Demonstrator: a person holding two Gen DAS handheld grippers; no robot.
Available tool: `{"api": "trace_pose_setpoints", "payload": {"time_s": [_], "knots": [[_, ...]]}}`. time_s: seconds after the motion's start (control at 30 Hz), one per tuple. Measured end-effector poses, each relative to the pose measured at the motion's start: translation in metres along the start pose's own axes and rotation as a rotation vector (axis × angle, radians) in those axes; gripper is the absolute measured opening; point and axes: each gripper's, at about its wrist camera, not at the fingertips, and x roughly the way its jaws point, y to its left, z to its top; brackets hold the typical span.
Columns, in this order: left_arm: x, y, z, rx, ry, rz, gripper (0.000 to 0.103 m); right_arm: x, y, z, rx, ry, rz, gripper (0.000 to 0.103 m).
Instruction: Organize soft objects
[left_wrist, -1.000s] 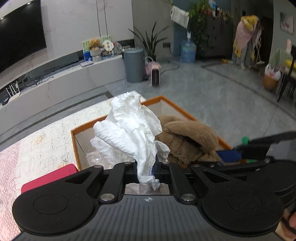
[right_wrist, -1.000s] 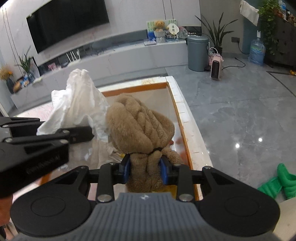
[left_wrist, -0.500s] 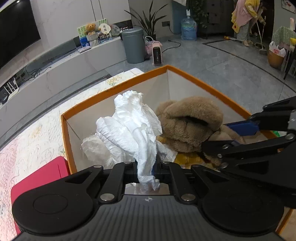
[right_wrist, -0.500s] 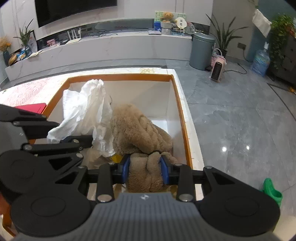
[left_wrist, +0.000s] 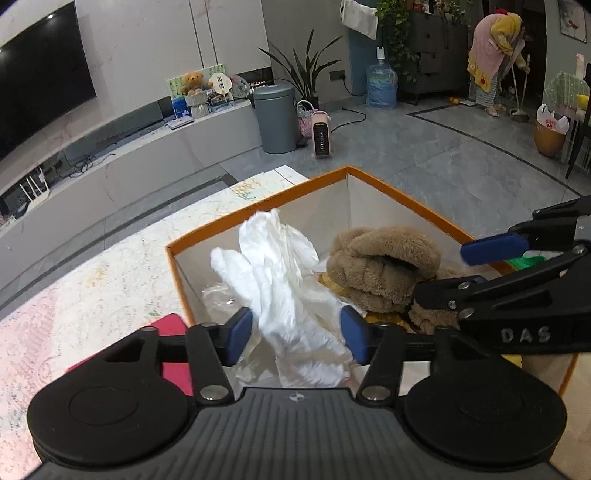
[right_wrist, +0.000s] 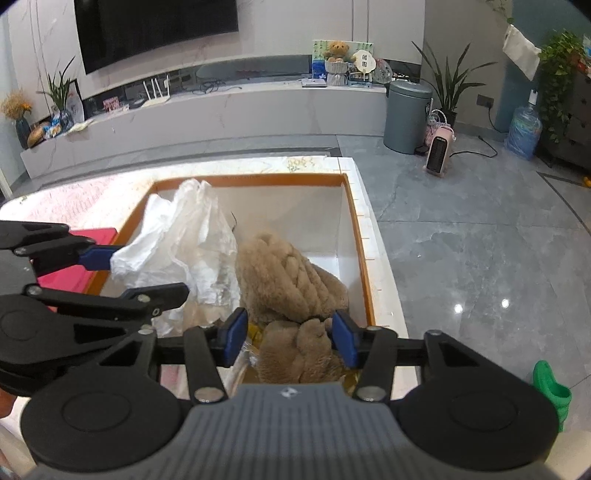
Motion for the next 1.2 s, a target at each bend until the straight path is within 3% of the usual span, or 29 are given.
{"api": "trace_pose_setpoints", "payload": {"time_s": [0.07,0.43,0.63,0.8,1.03,1.2], "knots": [[-0.005,0.001,0.002,0.017,0.000,0.005,0.077,-0.007,-0.001,-0.001,0.015,-0.012,0.004,0.060],[-0.047,-0.013,0.007,0.139,-0.054,0.000,0.086,-0.058,0.002,-0.013,0.047,-0.119,-0.042,0.067],[-0.053,-0.011,0.010,0.123,-0.008,-0.061,0.092,-0.082,0.007,-0.025,0.076,-0.143,-0.048,0.070],[-0.069,-0.003,0.005,0.052,-0.039,-0.117,0.098,-0.091,0.012,-0.037,0.095,-0.127,-0.046,0.073],[-0.110,0.014,-0.010,-0.007,-0.170,-0.139,0.098,-0.115,0.021,-0.056,0.118,-0.161,-0.029,0.073],[-0.145,0.018,-0.032,-0.014,-0.276,-0.095,0.098,-0.142,0.036,-0.064,0.127,-0.224,0.002,0.077]]}}
